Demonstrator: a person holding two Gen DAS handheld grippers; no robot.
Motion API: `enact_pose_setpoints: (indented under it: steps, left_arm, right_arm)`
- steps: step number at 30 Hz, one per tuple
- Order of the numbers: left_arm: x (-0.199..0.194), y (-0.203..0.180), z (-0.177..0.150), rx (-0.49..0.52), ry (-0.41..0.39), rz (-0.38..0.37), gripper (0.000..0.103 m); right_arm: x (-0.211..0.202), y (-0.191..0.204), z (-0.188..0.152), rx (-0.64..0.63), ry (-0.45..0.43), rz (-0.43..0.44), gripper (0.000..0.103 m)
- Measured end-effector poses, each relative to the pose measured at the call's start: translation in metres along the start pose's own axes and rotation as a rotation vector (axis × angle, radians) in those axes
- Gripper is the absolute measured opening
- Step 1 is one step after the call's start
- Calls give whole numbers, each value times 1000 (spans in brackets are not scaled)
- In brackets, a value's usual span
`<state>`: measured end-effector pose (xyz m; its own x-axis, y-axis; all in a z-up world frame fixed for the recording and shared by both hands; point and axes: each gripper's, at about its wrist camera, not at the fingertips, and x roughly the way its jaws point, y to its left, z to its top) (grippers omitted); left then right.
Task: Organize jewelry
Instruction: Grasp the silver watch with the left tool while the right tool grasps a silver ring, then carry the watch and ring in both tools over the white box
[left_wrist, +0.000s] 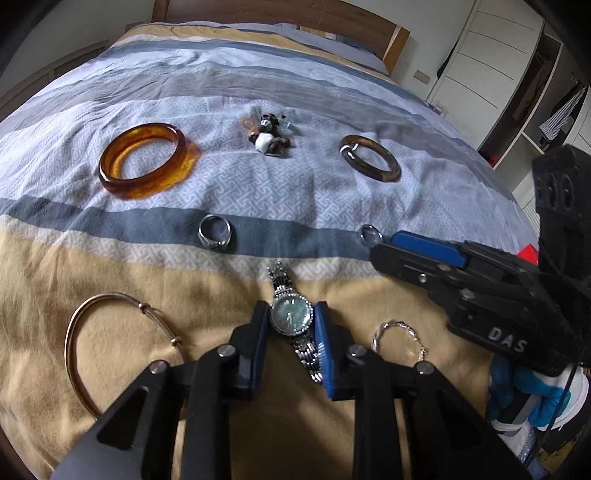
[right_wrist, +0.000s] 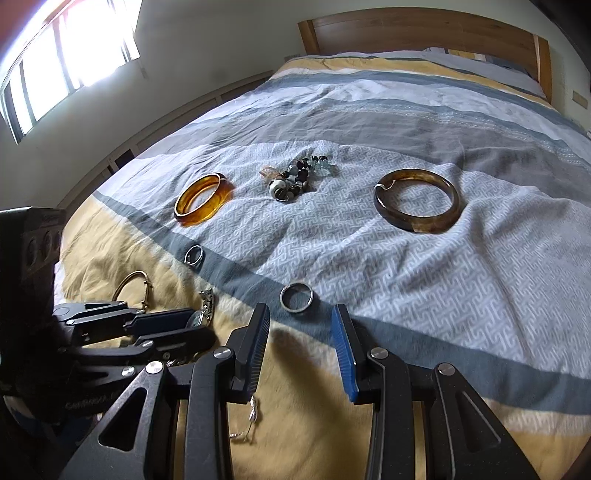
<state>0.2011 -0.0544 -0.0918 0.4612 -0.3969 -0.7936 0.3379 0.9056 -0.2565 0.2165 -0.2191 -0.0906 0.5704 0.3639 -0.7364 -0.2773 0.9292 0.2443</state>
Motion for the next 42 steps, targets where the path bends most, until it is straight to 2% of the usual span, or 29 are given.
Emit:
enact_pose_setpoints:
  steps: [6, 10, 19, 26, 32, 37, 42]
  left_arm:
    - [0, 0, -1, 1, -14, -2, 23]
    - [0, 1, -2, 0, -18, -5, 23]
    - [-11, -4, -2, 6, -39, -3, 23]
    - [-35, -12, -2, 4, -62, -1, 23]
    - [-66, -23, -8, -3, -80, -8, 23]
    - [-93, -44, -14, 14, -97, -37, 23]
    - [-112, -81, -17, 53, -101, -110, 23]
  right_arm:
    - [10, 2, 4, -15, 7, -7, 35]
    - [16, 4, 5, -26, 15, -21, 21]
    - [-2, 7, 2, -18, -9, -28, 20]
    - [-50, 2, -5, 12, -46, -61, 20]
    - [-112, -9, -18, 55, -91, -118, 20]
    - [-168, -26, -44, 116, -119, -195, 20]
    - [-218, -50, -79, 177, -125, -283, 20]
